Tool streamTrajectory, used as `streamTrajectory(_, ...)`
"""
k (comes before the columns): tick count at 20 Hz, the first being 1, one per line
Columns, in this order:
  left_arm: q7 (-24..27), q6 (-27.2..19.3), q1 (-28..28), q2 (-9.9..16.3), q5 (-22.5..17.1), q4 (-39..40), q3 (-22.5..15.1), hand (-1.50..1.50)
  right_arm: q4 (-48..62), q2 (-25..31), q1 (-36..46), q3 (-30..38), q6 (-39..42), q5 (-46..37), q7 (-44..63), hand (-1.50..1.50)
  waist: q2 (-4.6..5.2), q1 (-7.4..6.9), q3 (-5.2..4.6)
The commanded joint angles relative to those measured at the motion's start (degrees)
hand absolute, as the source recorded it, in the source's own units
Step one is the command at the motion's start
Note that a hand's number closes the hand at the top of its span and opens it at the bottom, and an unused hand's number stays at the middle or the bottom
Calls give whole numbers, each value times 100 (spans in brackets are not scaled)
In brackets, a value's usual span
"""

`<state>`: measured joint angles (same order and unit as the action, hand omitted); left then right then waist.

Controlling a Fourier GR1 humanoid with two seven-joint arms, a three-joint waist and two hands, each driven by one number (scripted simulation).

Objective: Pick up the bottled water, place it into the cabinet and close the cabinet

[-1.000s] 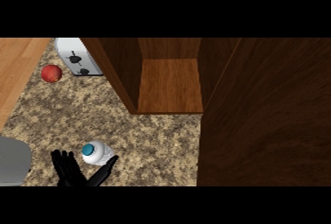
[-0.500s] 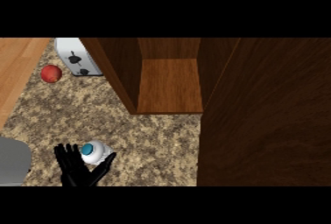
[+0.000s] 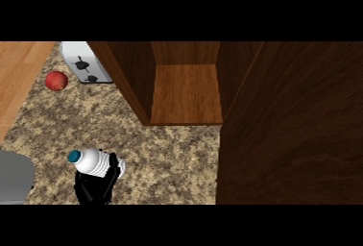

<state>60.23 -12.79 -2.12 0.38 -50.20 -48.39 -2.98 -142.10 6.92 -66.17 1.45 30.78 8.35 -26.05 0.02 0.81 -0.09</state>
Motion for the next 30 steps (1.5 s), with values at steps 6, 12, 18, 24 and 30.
streamTrajectory(6, -403, 572, -305, 596, 599, -67, -607, 150, -574, -82, -246, -23, 152, 260, 67, -150, -4, 8, 3)
streamTrajectory(12, -889, 1572, -1075, 913, 980, 140, -1114, 150, -508, -9, -193, 112, 187, 352, -60, -150, 6, 41, 1)
streamTrajectory(18, -1441, 1340, -1125, 900, 1136, -559, -1288, 150, -398, -73, 91, 182, 76, 441, 194, -150, -5, -56, 9)
streamTrajectory(24, -2194, 822, -1129, 850, 1367, -1787, -1685, 150, -497, -27, -148, 503, 288, 601, -37, -150, -25, -29, 11)
streamTrajectory(30, -2943, 70, -986, 673, 1721, -3262, -2242, 150, -425, -260, 43, 191, 195, 276, 103, -150, -29, -43, 11)
